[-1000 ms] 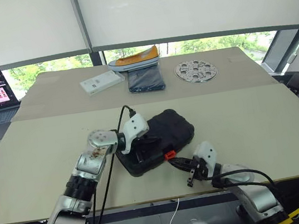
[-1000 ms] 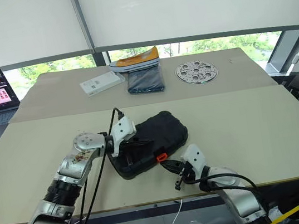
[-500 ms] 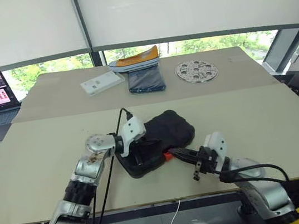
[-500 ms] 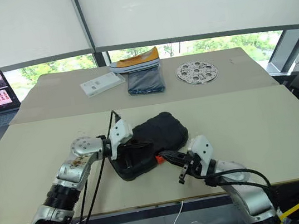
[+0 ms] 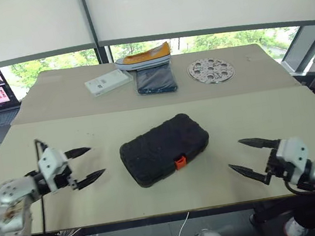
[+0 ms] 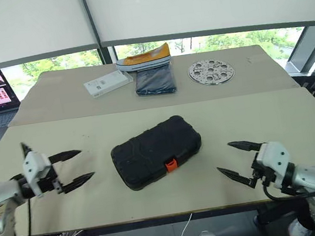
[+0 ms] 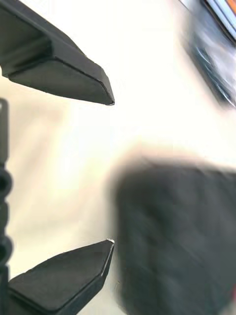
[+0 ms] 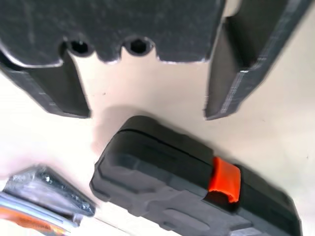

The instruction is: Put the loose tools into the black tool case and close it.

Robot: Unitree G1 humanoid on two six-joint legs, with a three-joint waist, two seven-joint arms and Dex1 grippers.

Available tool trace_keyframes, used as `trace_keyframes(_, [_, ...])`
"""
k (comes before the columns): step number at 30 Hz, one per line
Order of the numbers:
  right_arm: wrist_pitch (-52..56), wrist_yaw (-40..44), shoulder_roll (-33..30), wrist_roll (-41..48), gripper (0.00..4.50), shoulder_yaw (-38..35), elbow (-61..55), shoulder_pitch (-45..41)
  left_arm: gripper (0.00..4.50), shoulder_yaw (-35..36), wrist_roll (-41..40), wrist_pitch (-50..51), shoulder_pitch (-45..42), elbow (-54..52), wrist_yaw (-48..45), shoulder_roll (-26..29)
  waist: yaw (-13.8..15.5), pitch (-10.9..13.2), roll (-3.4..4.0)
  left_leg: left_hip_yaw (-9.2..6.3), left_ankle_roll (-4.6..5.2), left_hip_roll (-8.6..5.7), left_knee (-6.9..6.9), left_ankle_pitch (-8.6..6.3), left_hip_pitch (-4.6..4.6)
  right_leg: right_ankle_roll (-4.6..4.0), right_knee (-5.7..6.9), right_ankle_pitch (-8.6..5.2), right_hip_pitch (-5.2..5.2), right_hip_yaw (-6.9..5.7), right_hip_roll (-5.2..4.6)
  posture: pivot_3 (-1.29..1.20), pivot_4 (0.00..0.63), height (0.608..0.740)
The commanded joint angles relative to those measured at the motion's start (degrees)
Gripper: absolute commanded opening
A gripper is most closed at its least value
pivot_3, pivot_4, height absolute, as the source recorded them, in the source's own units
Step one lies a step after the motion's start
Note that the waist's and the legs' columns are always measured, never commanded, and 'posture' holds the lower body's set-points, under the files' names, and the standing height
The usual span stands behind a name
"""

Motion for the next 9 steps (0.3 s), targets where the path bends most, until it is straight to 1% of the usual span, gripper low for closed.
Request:
trace_keyframes(1, [-5.73,3.54,-2.05,0.32,4.44,-1.97,5.63,-2.37,4.5,3.28,2.84,-7.14,6.11,0.97,2.8,0.89,0.11,0.06,-0.09,0.0,-0.01,0.0,0.0,-0.03,-0.03,0.0,-0.05,0.0,-0.01,0.0,-0.01,0.0,0.15,0.74])
trace_keyframes(4, [-9.21,5.31,-2.39,-1.27,4.44,-0.83,10.16,-3.93,4.5,3.99,3.7,-9.66,9.38,0.16,5.73,-0.32,0.35,0.09,-0.15,-0.01,-0.02,0.04,-0.01,-0.14,-0.08,-0.38,-0.24,0.24,0.02,-0.05,-0.02,0.0,0.15,0.74])
trace_keyframes(9, [-12.13,5.99,-2.06,-1.94,4.44,0.37,14.16,-5.8,4.5,3.42,2.3,-8.15,9.54,-1.65,8.14,-1.12,0.79,0.14,-0.06,0.05,-0.03,0.05,-0.03,-0.17,-0.07,-0.38,-0.27,0.25,0.02,-0.1,-0.09,0.0,0.15,0.74])
